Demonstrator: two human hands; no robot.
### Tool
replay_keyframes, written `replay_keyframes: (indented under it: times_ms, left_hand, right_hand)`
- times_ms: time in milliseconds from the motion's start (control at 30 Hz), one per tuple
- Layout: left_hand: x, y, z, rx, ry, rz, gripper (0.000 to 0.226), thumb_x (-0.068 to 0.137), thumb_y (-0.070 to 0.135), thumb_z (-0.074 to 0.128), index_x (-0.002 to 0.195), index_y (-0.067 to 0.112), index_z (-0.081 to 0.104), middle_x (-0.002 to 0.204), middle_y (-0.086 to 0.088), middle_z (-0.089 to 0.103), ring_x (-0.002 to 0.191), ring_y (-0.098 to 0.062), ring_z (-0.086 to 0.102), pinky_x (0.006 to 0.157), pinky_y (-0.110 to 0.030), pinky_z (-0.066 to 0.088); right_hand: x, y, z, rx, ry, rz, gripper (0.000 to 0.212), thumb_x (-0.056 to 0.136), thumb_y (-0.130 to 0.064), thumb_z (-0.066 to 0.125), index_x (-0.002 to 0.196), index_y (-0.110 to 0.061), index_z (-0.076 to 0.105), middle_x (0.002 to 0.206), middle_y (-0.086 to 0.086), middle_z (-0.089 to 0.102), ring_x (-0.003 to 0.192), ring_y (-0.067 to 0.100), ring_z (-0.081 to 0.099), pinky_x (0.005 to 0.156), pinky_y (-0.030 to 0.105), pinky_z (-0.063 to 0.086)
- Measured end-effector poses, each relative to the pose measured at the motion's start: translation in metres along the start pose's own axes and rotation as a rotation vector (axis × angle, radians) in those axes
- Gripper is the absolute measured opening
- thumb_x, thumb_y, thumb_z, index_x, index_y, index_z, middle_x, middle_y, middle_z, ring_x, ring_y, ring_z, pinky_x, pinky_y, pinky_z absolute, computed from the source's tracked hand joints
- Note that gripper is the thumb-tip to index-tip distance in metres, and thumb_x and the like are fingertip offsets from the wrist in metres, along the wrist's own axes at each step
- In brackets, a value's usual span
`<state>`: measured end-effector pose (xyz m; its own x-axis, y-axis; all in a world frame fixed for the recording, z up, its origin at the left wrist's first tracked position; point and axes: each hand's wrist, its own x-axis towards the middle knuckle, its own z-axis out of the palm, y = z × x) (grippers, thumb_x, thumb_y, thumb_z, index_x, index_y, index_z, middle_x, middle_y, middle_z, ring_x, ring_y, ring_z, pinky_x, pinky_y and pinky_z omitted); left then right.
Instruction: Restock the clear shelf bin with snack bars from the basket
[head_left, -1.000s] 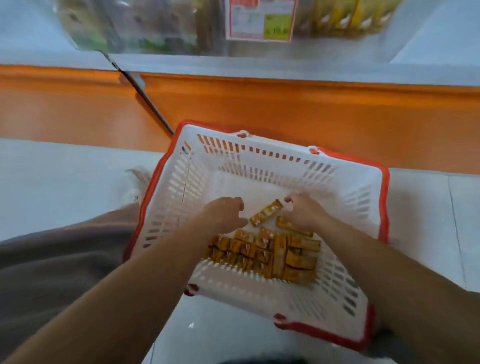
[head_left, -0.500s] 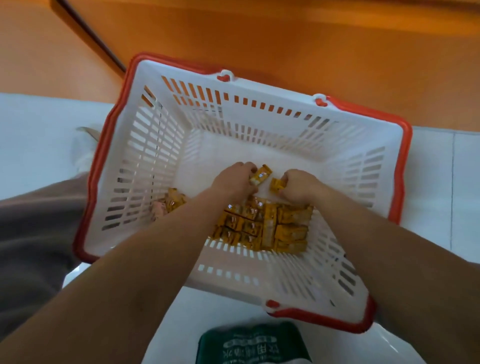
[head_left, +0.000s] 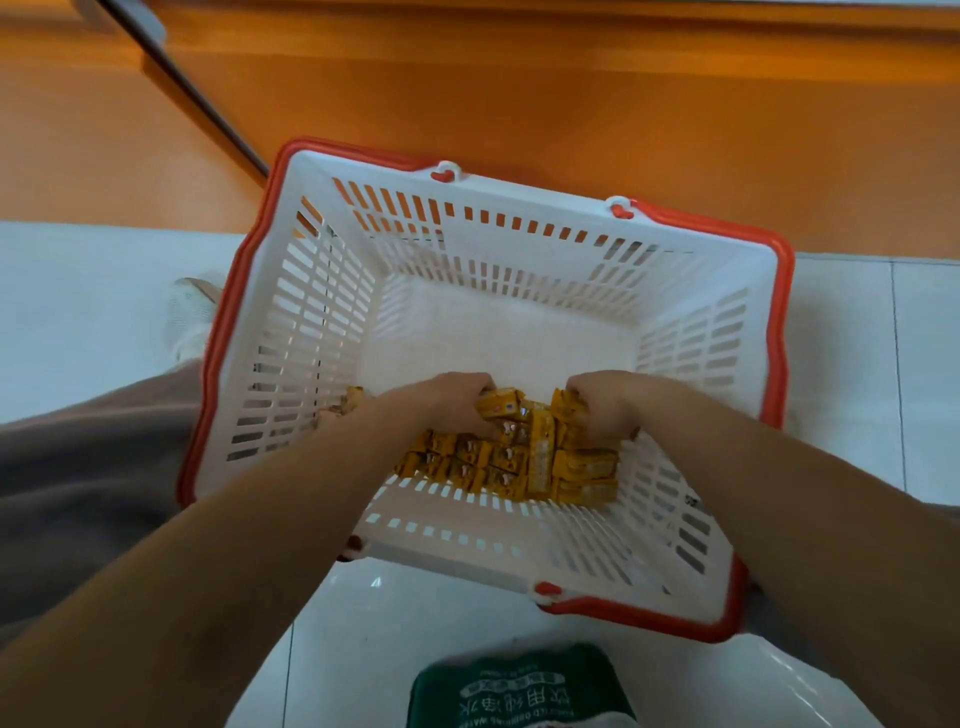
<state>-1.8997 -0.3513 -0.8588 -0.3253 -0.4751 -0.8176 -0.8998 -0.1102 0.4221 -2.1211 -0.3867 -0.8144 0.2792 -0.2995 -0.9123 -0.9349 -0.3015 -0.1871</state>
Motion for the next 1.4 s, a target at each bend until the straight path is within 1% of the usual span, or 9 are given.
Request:
replay_keyframes:
  times_ms: [233, 433, 633, 700, 800, 867, 967, 1267, 1400]
  left_hand:
    - [-0.011, -0.002, -0.014, 0.010, 0.141, -0.042, 0.054, 0.090, 0.051, 0.071, 0.128, 0.016, 0.056, 0.122, -0.007, 0.062, 0.099, -0.022, 0.054, 0.082, -0.035, 0.042]
    - [-0.052, 0.027, -0.054, -0.409, 0.371, -0.113, 0.053, 0.091, 0.048, 0.072, 0.131, 0.017, 0.056, 0.117, -0.006, 0.064, 0.102, -0.025, 0.064, 0.080, -0.038, 0.055]
    - [-0.140, 0.073, -0.113, -0.661, 0.528, -0.034, 0.055, 0.088, 0.053, 0.073, 0.127, 0.019, 0.054, 0.114, -0.006, 0.068, 0.103, -0.027, 0.068, 0.088, -0.045, 0.059]
    - [-0.175, 0.087, -0.131, -0.770, 0.534, 0.021, 0.045, 0.089, 0.046, 0.075, 0.121, 0.022, 0.057, 0.108, -0.004, 0.071, 0.098, -0.025, 0.071, 0.081, -0.042, 0.061]
    - [-0.226, 0.109, -0.154, -0.897, 0.553, 0.162, 0.014, 0.093, 0.031, 0.074, 0.103, 0.023, 0.068, 0.093, 0.000, 0.076, 0.082, -0.019, 0.073, 0.070, -0.033, 0.062]
    - [-0.256, 0.122, -0.166, -0.940, 0.581, 0.232, 0.013, 0.094, 0.031, 0.073, 0.101, 0.020, 0.071, 0.095, -0.006, 0.076, 0.080, -0.022, 0.074, 0.077, -0.036, 0.063]
    - [-0.290, 0.139, -0.176, -0.992, 0.666, 0.287, 0.026, 0.091, 0.036, 0.074, 0.108, 0.016, 0.072, 0.102, -0.010, 0.079, 0.093, -0.031, 0.077, 0.086, -0.047, 0.063]
    - [-0.301, 0.167, -0.177, -1.238, 0.843, 0.367, 0.022, 0.091, 0.034, 0.074, 0.109, 0.021, 0.072, 0.096, -0.003, 0.081, 0.083, -0.022, 0.079, 0.059, -0.030, 0.061]
    - [-0.298, 0.164, -0.199, -1.140, 0.930, 0.388, 0.017, 0.093, 0.034, 0.072, 0.104, 0.022, 0.072, 0.093, -0.001, 0.081, 0.083, -0.021, 0.079, 0.062, -0.032, 0.063]
  right_hand:
    - [0.006, 0.003, -0.007, 0.150, 0.155, 0.002, 0.045, 0.090, -0.044, 0.068, 0.116, -0.008, 0.059, 0.114, 0.015, 0.063, 0.101, 0.031, 0.061, 0.083, 0.042, 0.050]
    - [-0.015, -0.005, -0.038, 0.913, 0.454, -0.037, 0.030, 0.086, -0.042, 0.074, 0.104, -0.023, 0.061, 0.101, -0.003, 0.065, 0.090, 0.014, 0.062, 0.065, 0.032, 0.049]
    - [-0.086, -0.037, -0.077, 1.447, 0.419, -0.229, 0.026, 0.088, -0.020, 0.072, 0.112, -0.026, 0.067, 0.109, 0.004, 0.074, 0.097, 0.024, 0.072, 0.080, 0.044, 0.060]
    - [-0.119, -0.048, -0.095, 1.485, 0.416, -0.298, 0.029, 0.088, -0.009, 0.069, 0.116, -0.017, 0.067, 0.107, 0.007, 0.074, 0.101, 0.027, 0.071, 0.088, 0.047, 0.058]
    - [-0.179, -0.062, -0.122, 1.511, 0.409, -0.456, 0.028, 0.085, -0.004, 0.072, 0.111, -0.014, 0.068, 0.098, 0.005, 0.078, 0.089, 0.020, 0.075, 0.070, 0.035, 0.060]
    - [-0.219, -0.069, -0.136, 1.478, 0.409, -0.556, 0.029, 0.081, -0.011, 0.075, 0.109, -0.017, 0.069, 0.097, 0.003, 0.078, 0.083, 0.016, 0.075, 0.062, 0.029, 0.058]
    - [-0.266, -0.074, -0.151, 1.432, 0.400, -0.682, 0.046, 0.071, -0.020, 0.079, 0.116, -0.015, 0.068, 0.108, 0.008, 0.076, 0.096, 0.022, 0.074, 0.071, 0.034, 0.060]
    - [-0.291, -0.088, -0.173, 1.630, 0.327, -0.832, 0.048, 0.084, -0.012, 0.062, 0.131, -0.004, 0.060, 0.125, 0.020, 0.067, 0.115, 0.037, 0.065, 0.099, 0.055, 0.050]
    - [-0.286, -0.090, -0.190, 1.623, 0.371, -0.883, 0.049, 0.083, -0.012, 0.063, 0.132, -0.008, 0.059, 0.126, 0.017, 0.067, 0.116, 0.036, 0.065, 0.096, 0.056, 0.052]
